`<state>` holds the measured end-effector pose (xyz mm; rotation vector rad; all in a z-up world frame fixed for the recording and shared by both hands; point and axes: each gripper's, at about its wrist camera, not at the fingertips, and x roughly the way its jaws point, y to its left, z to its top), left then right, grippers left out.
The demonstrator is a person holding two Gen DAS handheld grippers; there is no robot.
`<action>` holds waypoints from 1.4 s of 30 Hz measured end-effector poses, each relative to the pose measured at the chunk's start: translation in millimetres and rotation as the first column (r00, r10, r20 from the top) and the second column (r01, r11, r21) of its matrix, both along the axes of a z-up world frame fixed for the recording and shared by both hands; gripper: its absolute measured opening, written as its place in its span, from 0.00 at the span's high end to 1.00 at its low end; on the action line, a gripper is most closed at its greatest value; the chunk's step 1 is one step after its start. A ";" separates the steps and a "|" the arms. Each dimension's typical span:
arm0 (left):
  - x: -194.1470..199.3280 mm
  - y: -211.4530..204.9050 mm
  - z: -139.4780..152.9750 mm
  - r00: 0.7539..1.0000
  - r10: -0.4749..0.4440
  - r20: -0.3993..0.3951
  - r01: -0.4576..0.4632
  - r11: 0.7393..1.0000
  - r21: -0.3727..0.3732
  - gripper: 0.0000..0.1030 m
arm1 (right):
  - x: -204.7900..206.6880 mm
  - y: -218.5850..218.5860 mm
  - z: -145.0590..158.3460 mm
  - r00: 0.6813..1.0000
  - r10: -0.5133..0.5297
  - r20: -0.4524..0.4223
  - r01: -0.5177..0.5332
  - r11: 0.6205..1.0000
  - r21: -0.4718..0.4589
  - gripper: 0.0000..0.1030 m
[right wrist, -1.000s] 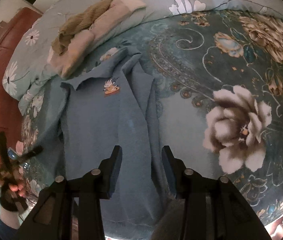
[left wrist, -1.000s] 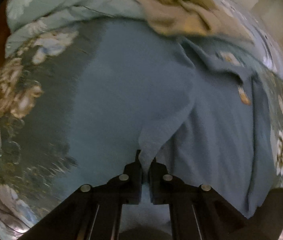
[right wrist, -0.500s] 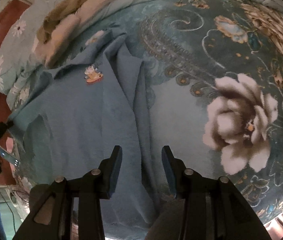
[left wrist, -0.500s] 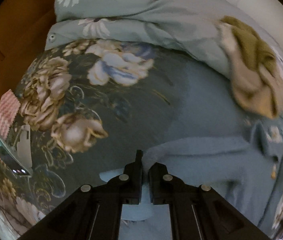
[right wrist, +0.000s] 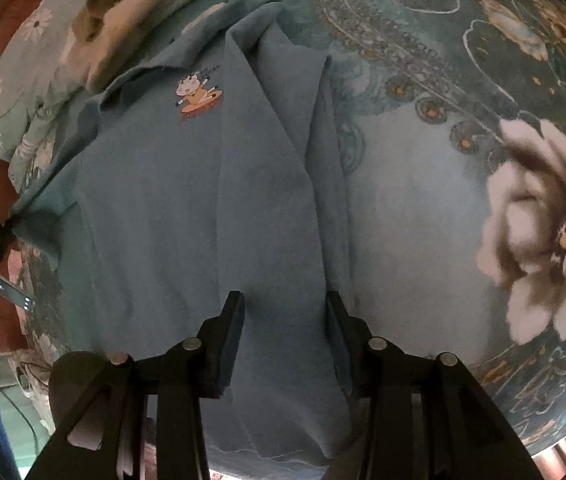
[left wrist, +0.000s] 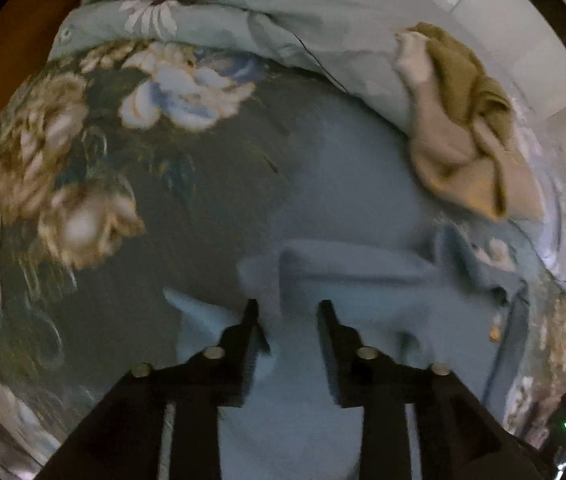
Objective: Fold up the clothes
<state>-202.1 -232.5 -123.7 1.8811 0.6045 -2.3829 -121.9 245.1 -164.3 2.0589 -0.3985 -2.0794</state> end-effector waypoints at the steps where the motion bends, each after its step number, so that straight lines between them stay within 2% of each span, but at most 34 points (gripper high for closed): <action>1: 10.8 5.0 1.3 1.000 0.008 -0.009 -0.008 1.000 0.024 0.62 | 1.4 1.3 1.1 1.000 -0.008 -0.004 0.008 1.000 -0.007 0.64; 2: 21.3 10.1 2.5 1.000 0.014 -0.016 -0.014 0.999 0.045 0.60 | 2.8 2.5 2.3 1.000 -0.015 -0.008 0.015 1.000 -0.013 0.67; 3: 29.5 15.6 3.2 1.000 0.013 -0.019 -0.012 0.999 0.052 0.58 | 3.7 3.5 3.9 1.000 -0.018 -0.012 0.018 1.000 -0.018 0.76; 5: 45.9 26.5 4.5 1.000 0.009 -0.025 -0.008 0.998 0.067 0.57 | 5.6 5.0 9.7 1.000 -0.014 -0.021 0.013 1.000 -0.023 0.85; 6: 53.6 31.5 5.2 1.000 0.008 -0.027 -0.006 0.997 0.073 0.56 | 6.6 5.6 12.7 1.000 -0.010 -0.027 0.009 1.000 -0.025 0.93; 10: 73.8 40.6 8.7 1.000 0.023 -0.022 -0.021 0.997 0.070 0.53 | 11.5 5.2 30.1 0.996 0.048 -0.081 -0.049 0.999 -0.013 0.97; 13: 87.1 39.5 11.6 0.999 0.049 -0.017 -0.047 0.993 0.112 0.50 | 8.9 13.8 43.2 0.990 0.063 -0.125 -0.060 0.998 0.026 0.97; 17: 99.7 40.0 17.7 0.999 0.025 -0.028 -0.023 0.996 0.089 0.50 | -11.0 50.4 67.1 0.981 0.028 -0.194 0.000 0.989 0.146 0.97; 21: 100.6 40.8 22.6 0.999 0.013 -0.037 -0.010 0.997 0.071 0.47 | -46.6 100.2 90.4 0.968 0.002 -0.253 0.077 0.950 0.301 0.97; 24: 93.7 40.7 23.6 0.999 0.010 -0.038 -0.008 0.998 0.057 0.47 | -73.0 132.6 97.1 0.960 -0.050 -0.277 0.151 0.922 0.356 0.97; 26: 88.2 41.1 23.5 0.999 0.008 -0.037 -0.006 0.999 0.047 0.46 | -89.6 150.0 93.3 0.956 -0.094 -0.279 0.196 0.910 0.365 0.97; 31: 67.5 45.3 16.2 1.000 -0.014 -0.016 0.014 1.000 0.020 0.46 | -121.3 170.2 73.2 0.956 -0.129 -0.263 0.232 0.881 0.413 0.97; 36: 38.6 54.5 8.4 0.999 -0.047 -0.001 0.047 0.999 0.002 0.46 | -137.6 166.5 39.8 0.976 -0.092 -0.198 0.178 0.861 0.477 0.97; 39: 17.3 62.4 7.0 0.997 -0.082 -0.005 0.081 0.996 -0.021 0.46 | -140.0 163.6 39.0 0.978 -0.069 -0.194 0.155 0.868 0.471 0.97; 41: 3.8 68.6 7.1 0.994 -0.112 -0.009 0.112 0.993 -0.042 0.46 | -140.9 161.2 41.6 0.979 -0.052 -0.197 0.140 0.876 0.462 0.93; 42: -3.8 73.4 7.1 0.991 -0.137 -0.011 0.136 0.989 -0.061 0.46 | -140.1 158.5 47.9 0.977 -0.042 -0.208 0.135 0.880 0.456 0.83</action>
